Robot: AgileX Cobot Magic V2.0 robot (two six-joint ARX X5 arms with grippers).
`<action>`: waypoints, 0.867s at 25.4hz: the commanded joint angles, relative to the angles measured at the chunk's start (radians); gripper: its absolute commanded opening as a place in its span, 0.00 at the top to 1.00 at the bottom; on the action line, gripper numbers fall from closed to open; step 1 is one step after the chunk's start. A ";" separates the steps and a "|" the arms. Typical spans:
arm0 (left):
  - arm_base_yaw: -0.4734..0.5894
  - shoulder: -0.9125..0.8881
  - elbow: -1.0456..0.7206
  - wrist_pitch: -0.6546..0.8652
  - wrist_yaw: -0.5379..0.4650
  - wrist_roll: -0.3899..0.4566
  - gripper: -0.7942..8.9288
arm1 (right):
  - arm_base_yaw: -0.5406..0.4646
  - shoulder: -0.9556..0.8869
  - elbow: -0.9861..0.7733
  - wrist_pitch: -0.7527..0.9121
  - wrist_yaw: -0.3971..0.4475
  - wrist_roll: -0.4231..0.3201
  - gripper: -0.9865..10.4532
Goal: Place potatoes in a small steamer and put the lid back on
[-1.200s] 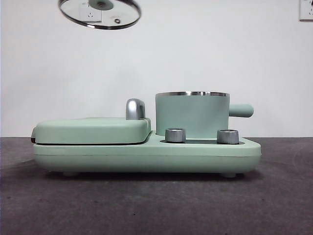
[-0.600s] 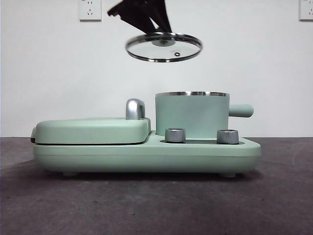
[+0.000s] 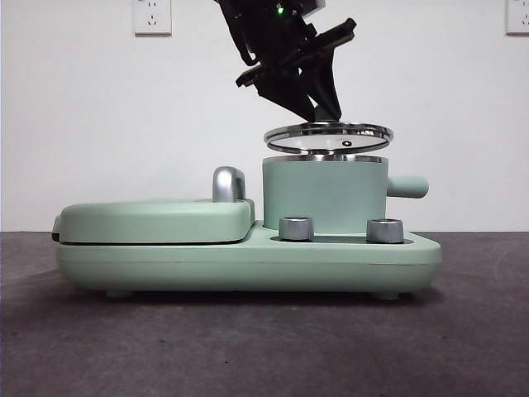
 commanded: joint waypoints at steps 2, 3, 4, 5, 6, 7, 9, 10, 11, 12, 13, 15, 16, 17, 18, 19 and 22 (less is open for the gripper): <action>-0.010 0.018 0.032 0.047 0.000 -0.001 0.90 | 0.006 0.003 0.004 0.010 0.001 0.011 0.52; -0.007 0.018 0.032 0.056 -0.001 -0.002 0.90 | 0.006 0.003 0.004 0.010 0.001 0.011 0.52; -0.006 0.019 0.032 0.064 -0.001 -0.003 0.90 | 0.006 0.003 0.004 0.010 0.001 0.011 0.52; -0.004 0.019 0.032 0.067 -0.001 -0.004 0.90 | 0.006 0.003 0.004 0.010 0.001 0.011 0.52; -0.003 0.019 0.032 0.066 -0.001 -0.004 0.90 | 0.006 0.003 0.004 0.010 0.001 0.011 0.52; -0.002 0.020 0.032 0.063 -0.001 -0.004 0.90 | 0.006 0.003 0.004 0.010 0.001 0.012 0.52; -0.002 0.030 0.032 0.059 -0.002 -0.004 0.90 | 0.006 0.003 0.004 0.010 0.001 0.014 0.52; 0.000 0.037 0.032 0.056 -0.002 -0.004 0.90 | 0.006 0.003 0.004 0.010 0.001 0.014 0.52; 0.000 0.047 0.032 0.055 -0.002 -0.004 0.90 | 0.006 0.003 0.004 0.010 0.000 0.015 0.52; 0.000 0.052 0.032 0.051 -0.002 -0.003 0.90 | 0.006 0.003 0.004 0.010 0.000 0.016 0.52; 0.000 0.059 0.032 0.052 -0.003 -0.003 0.90 | 0.006 0.003 0.004 0.010 0.000 0.018 0.52; 0.000 0.064 0.032 0.051 -0.008 -0.003 0.90 | 0.006 0.003 0.004 0.010 0.000 0.018 0.52; 0.000 0.064 0.032 0.051 -0.019 -0.001 0.90 | 0.006 0.003 0.004 0.010 0.000 0.018 0.52; 0.000 0.064 0.032 0.051 -0.038 0.000 0.90 | 0.006 0.003 0.004 0.010 0.000 0.018 0.52; 0.000 0.064 0.032 0.051 -0.055 0.000 0.90 | 0.006 0.003 0.004 0.010 0.000 0.018 0.52; 0.000 0.064 0.032 0.050 -0.055 0.000 0.90 | 0.006 0.003 0.004 0.010 0.001 0.018 0.52; 0.002 0.064 0.032 0.048 -0.055 0.001 0.90 | 0.006 0.003 0.004 0.010 0.001 0.019 0.52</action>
